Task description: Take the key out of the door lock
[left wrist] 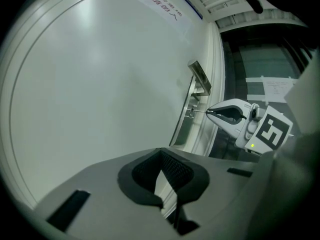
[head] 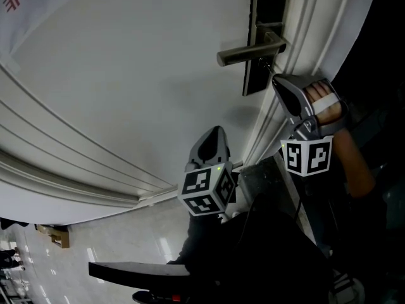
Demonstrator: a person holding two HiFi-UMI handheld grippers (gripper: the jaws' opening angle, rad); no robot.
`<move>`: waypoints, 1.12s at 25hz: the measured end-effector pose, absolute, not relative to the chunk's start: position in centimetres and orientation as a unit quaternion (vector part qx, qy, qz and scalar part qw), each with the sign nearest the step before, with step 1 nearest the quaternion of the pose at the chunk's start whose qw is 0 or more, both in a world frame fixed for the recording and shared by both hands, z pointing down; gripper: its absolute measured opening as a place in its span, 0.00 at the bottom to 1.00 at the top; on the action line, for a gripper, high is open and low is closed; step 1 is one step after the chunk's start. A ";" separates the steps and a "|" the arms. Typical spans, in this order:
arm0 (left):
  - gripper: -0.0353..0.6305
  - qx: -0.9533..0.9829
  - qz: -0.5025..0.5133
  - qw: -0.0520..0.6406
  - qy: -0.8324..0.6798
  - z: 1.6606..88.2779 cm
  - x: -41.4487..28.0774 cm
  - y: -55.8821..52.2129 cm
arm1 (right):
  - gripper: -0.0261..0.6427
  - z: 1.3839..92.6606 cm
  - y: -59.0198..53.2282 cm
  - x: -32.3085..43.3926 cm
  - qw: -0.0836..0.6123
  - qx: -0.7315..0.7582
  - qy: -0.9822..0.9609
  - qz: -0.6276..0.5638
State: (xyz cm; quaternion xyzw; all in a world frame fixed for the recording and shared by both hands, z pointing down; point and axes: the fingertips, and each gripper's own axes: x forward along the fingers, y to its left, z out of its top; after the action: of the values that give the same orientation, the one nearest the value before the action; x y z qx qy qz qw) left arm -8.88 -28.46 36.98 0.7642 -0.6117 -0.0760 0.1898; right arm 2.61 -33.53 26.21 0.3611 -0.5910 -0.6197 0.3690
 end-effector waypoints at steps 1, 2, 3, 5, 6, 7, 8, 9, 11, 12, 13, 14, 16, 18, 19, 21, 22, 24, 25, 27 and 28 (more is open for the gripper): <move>0.05 0.764 -0.077 0.189 -0.612 36.9 -8.9 -28.4 | 0.06 26.2 -33.5 2.6 0.369 0.360 -0.591 -0.620; 0.05 0.764 -0.078 0.189 -0.612 36.9 -8.9 -28.4 | 0.06 26.2 -33.5 2.6 0.369 0.360 -0.592 -0.620; 0.05 0.763 -0.079 0.189 -0.613 36.9 -8.9 -28.4 | 0.06 26.2 -33.4 2.6 0.369 0.360 -0.592 -0.620; 0.05 0.762 -0.078 0.192 -0.613 37.0 -8.9 -28.4 | 0.06 26.2 -33.3 2.6 0.368 0.360 -0.592 -0.620; 0.05 0.762 -0.077 0.194 -0.613 37.1 -8.9 -28.4 | 0.06 26.2 -33.3 2.6 0.367 0.360 -0.592 -0.620; 0.05 0.762 -0.077 0.194 -0.612 37.2 -8.8 -28.3 | 0.06 26.1 -33.2 2.6 0.366 0.361 -0.592 -0.620; 0.05 0.763 -0.077 0.194 -0.612 37.1 -8.8 -28.3 | 0.06 26.0 -33.1 2.6 0.365 0.362 -0.592 -0.620; 0.05 0.763 -0.078 0.193 -0.612 37.1 -8.8 -28.3 | 0.06 25.9 -33.1 2.7 0.364 0.364 -0.592 -0.620; 0.05 0.763 -0.079 0.192 -0.612 37.0 -8.8 -28.3 | 0.06 25.8 -32.8 2.8 0.359 0.368 -0.595 -0.617; 0.05 0.763 -0.078 0.192 -0.612 37.1 -8.8 -28.2 | 0.06 25.7 -32.5 2.9 0.355 0.372 -0.599 -0.614; 0.05 0.764 -0.078 0.191 -0.611 37.1 -8.8 -28.1 | 0.06 25.7 -32.2 2.9 0.350 0.376 -0.603 -0.610; 0.05 0.766 -0.079 0.190 -0.609 37.1 -8.7 -28.0 | 0.06 25.6 -31.9 3.0 0.344 0.380 -0.607 -0.607; 0.05 0.769 -0.080 0.187 -0.606 36.9 -8.5 -28.0 | 0.06 25.5 -31.3 3.0 0.333 0.388 -0.615 -0.600; 0.05 0.769 -0.079 0.186 -0.606 36.7 -8.3 -27.9 | 0.06 25.6 -30.7 2.9 0.323 0.396 -0.624 -0.591; 0.05 0.770 -0.078 0.185 -0.606 36.6 -8.2 -27.9 | 0.06 25.7 -30.5 2.8 0.317 0.401 -0.630 -0.585; 0.05 0.772 -0.076 0.183 -0.604 36.6 -8.0 -27.8 | 0.06 25.8 -30.0 2.7 0.302 0.411 -0.644 -0.570; 0.05 0.772 -0.075 0.183 -0.604 36.6 -7.9 -27.7 | 0.06 25.7 -29.8 2.6 0.293 0.418 -0.653 -0.560; 0.05 0.773 -0.071 0.184 -0.604 36.8 -7.6 -27.8 | 0.06 25.6 -29.6 2.5 0.273 0.434 -0.673 -0.533; 0.05 0.773 -0.068 0.183 -0.603 36.9 -7.5 -27.9 | 0.06 25.7 -29.5 2.5 0.263 0.443 -0.684 -0.516; 0.05 0.776 -0.060 0.178 -0.601 36.9 -7.0 -28.3 | 0.06 26.0 -29.6 2.5 0.244 0.459 -0.706 -0.481; 0.05 0.778 -0.059 0.175 -0.600 36.8 -6.7 -28.5 | 0.06 26.2 -29.7 2.4 0.236 0.466 -0.715 -0.464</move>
State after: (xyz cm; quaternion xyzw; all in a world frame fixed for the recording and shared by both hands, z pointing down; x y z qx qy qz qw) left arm -6.74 -28.46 36.79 0.7782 -0.6003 -0.0589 0.1750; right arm 2.38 -29.66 26.20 0.4658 -0.7153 -0.4642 0.2364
